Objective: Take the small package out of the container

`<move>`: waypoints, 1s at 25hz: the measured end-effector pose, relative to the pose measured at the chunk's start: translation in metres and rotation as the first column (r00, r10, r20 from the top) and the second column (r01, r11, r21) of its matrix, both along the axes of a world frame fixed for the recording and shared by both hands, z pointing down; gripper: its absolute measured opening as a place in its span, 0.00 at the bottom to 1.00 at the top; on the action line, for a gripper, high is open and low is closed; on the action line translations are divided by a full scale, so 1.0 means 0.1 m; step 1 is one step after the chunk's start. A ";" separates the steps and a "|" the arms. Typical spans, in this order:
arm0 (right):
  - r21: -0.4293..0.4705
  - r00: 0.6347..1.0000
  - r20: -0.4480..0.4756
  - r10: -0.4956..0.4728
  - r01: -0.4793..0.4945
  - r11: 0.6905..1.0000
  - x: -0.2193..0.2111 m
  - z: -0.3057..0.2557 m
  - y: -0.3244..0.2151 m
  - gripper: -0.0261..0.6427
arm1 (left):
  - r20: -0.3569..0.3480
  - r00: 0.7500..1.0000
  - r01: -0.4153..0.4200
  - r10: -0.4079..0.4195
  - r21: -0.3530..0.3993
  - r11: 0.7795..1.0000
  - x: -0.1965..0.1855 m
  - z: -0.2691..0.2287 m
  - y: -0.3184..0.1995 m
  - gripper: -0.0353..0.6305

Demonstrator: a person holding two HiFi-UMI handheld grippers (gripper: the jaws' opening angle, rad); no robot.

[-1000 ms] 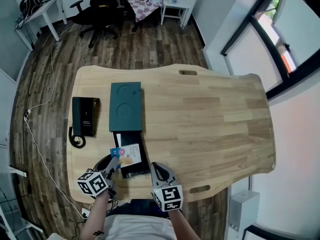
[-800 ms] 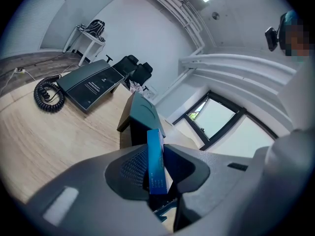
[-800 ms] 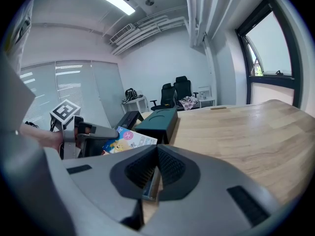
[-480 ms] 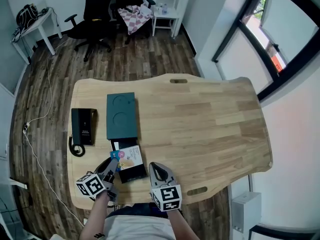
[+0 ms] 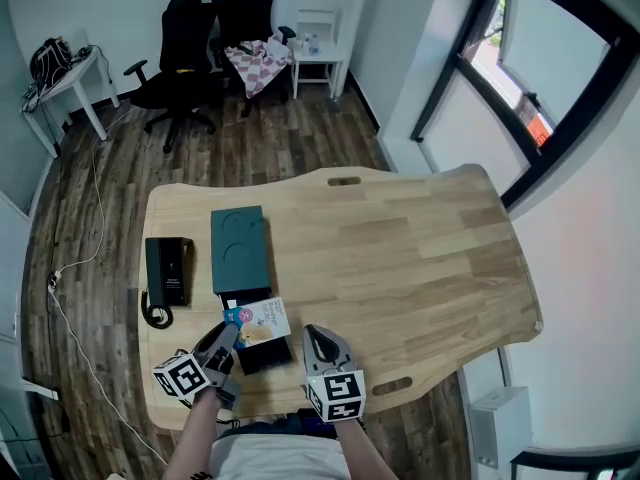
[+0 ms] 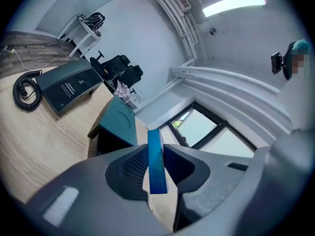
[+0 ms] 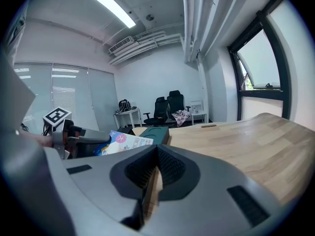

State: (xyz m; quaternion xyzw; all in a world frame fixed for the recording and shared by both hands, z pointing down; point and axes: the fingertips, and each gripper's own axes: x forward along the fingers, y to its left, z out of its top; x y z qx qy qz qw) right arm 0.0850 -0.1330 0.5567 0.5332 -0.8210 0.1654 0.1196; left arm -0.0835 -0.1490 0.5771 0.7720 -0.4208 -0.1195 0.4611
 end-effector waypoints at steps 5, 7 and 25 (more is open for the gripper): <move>0.030 1.000 -0.004 0.014 -0.014 0.999 0.02 -0.09 0.05 0.05 | -0.022 1.000 0.009 -0.008 0.058 0.998 -0.02 -0.28 0.05 0.20; 0.047 1.000 -0.004 0.012 -0.011 0.999 -0.02 -0.15 0.08 0.05 | -0.024 1.000 0.014 -0.012 0.075 0.997 -0.05 -0.35 0.08 0.20; 0.093 1.000 0.000 -0.002 0.002 0.996 -0.11 -0.34 0.32 0.05 | -0.032 0.999 0.028 -0.024 0.123 0.992 -0.18 -0.57 0.33 0.20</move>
